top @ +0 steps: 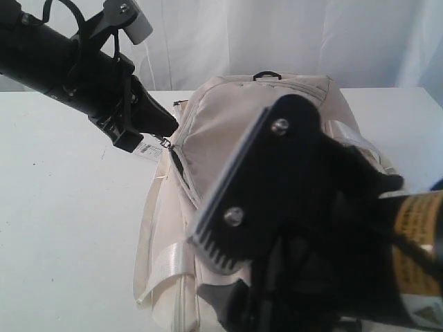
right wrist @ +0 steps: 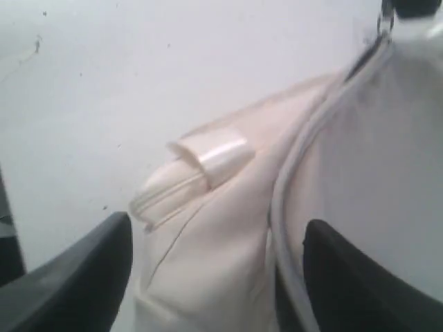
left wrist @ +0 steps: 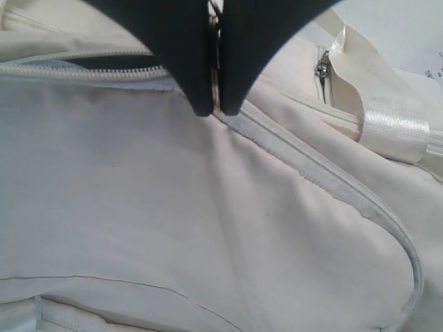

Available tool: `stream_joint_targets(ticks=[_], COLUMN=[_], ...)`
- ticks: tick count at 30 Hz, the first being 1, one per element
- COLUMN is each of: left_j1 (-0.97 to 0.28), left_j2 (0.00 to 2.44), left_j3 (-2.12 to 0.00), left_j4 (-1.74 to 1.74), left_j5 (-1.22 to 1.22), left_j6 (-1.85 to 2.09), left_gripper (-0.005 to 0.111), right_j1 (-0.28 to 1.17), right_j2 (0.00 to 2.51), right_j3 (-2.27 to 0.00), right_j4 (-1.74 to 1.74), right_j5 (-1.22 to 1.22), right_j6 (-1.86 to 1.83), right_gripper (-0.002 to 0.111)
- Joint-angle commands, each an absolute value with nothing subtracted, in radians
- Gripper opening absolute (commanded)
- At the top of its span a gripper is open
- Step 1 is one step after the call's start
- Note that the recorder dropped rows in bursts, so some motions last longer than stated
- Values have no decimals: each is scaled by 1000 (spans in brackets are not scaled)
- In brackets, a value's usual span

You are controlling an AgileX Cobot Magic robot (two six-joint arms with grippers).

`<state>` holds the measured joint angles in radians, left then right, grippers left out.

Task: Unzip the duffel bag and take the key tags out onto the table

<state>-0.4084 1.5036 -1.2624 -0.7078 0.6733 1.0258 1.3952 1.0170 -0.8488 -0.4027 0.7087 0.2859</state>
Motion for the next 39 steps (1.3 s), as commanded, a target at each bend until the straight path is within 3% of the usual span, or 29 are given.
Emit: stream_joint_targets(ticks=[1, 11, 14, 21, 23, 39], left_j1=[-401, -401, -401, -401, -401, -401], left_j2=[1490, 1490, 1490, 1490, 1490, 1531], left_j3=[-1267, -1267, -1267, -1267, -1267, -1267], left_j4=[-717, -738, -738, -738, -738, -744], left_j5=[685, 683, 683, 674, 652, 590], left_j6=[1027, 1027, 1027, 1027, 1027, 1028], left_gripper=[0, 0, 0, 0, 0, 0], right_j1=[1396, 1396, 1396, 1396, 1396, 1396], right_j2=[1108, 1355, 1399, 1430, 1430, 1418], right_j3=[-837, -837, -837, -837, -837, -792], right_j4=[-593, -893, -891, -886, -872, -511], right_j5=[616, 623, 660, 788, 789, 885], right_j6=[308, 612, 650, 767, 767, 498], right_gripper=[65, 63, 51, 8, 0, 0])
